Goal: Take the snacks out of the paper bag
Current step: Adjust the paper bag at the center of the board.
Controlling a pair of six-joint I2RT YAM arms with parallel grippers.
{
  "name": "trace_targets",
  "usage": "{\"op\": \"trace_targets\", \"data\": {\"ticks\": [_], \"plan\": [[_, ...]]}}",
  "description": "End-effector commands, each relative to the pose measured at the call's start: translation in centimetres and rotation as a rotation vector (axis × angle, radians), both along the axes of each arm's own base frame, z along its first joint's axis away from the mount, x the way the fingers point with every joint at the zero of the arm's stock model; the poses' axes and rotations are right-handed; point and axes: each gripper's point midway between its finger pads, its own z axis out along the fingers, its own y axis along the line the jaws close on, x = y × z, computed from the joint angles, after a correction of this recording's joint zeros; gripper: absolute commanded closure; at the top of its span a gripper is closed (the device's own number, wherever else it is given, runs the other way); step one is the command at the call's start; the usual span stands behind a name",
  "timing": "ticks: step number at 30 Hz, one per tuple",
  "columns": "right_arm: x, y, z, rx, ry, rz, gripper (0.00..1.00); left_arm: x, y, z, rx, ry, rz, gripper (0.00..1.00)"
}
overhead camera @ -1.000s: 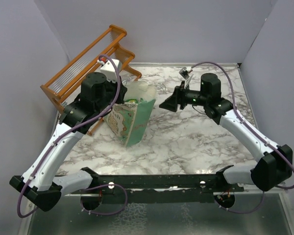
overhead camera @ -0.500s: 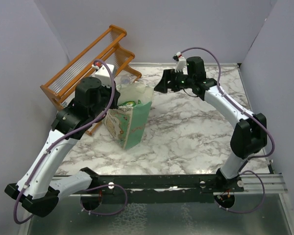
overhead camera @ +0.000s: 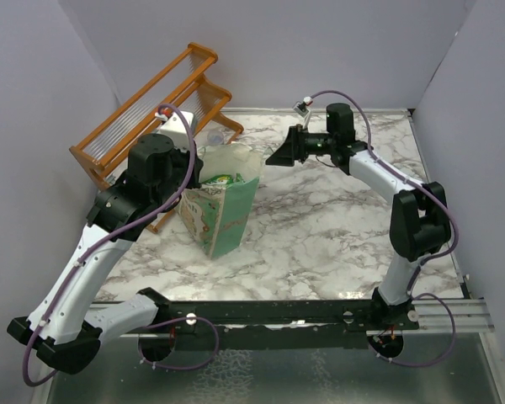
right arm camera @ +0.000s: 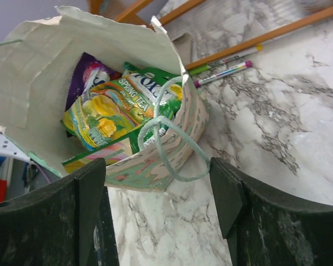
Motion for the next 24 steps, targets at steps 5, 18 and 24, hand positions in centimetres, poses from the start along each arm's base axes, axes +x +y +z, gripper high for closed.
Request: {"op": "trace_targets", "data": {"ticks": [5, 18, 24], "plan": [[-0.1, 0.9, -0.2, 0.033, -0.109, 0.117, 0.45, 0.0, 1.5, 5.1, -0.11, -0.135, 0.09, 1.0], [-1.6, 0.6, 0.0, 0.046, -0.134, 0.094, 0.99, 0.8, 3.3, 5.9, -0.074, -0.15, 0.201, 1.0], [-5.0, 0.5, 0.6, 0.032, -0.156, 0.069, 0.99, 1.4, 3.8, 7.4, -0.073, -0.212, 0.226, 1.0]]}}
